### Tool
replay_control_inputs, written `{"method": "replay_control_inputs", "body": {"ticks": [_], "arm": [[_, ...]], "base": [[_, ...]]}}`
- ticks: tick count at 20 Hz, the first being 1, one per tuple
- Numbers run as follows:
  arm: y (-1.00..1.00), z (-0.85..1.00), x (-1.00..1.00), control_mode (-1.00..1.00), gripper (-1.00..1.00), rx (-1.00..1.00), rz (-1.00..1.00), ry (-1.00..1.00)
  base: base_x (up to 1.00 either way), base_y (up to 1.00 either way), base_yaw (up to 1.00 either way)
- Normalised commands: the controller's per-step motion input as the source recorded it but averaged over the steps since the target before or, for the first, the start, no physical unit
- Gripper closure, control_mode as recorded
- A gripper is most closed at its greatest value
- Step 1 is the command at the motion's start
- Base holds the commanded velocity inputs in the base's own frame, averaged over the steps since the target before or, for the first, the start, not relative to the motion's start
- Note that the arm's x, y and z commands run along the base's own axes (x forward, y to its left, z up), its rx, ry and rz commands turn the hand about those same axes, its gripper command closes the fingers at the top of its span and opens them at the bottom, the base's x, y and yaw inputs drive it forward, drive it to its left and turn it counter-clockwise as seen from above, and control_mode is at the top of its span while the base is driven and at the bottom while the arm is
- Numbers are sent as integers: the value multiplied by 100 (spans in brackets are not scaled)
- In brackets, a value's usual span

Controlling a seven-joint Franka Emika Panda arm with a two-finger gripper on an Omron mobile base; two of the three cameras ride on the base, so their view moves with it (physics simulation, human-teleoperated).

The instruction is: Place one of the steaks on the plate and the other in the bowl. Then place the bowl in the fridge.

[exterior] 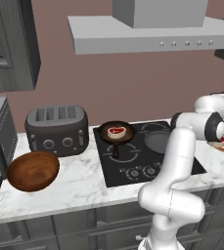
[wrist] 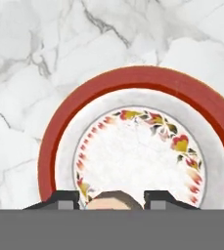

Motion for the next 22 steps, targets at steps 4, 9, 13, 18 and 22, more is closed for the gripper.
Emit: {"method": "replay_control_inputs", "body": {"ticks": [4, 9, 13, 18, 22], "arm": [[0, -31, 2, -100, -100, 0, 0, 0], [0, 1, -14, -100, -100, 0, 0, 0], [29, 27, -46, -100, -100, -2, 0, 0], [78, 29, -58, -100, -100, -10, 0, 0], [100, 18, -61, -100, -100, -13, 0, 0]], "base": [[0, 0, 0], [0, 0, 0], [0, 0, 0], [0, 0, 0], [0, 0, 0]]}}
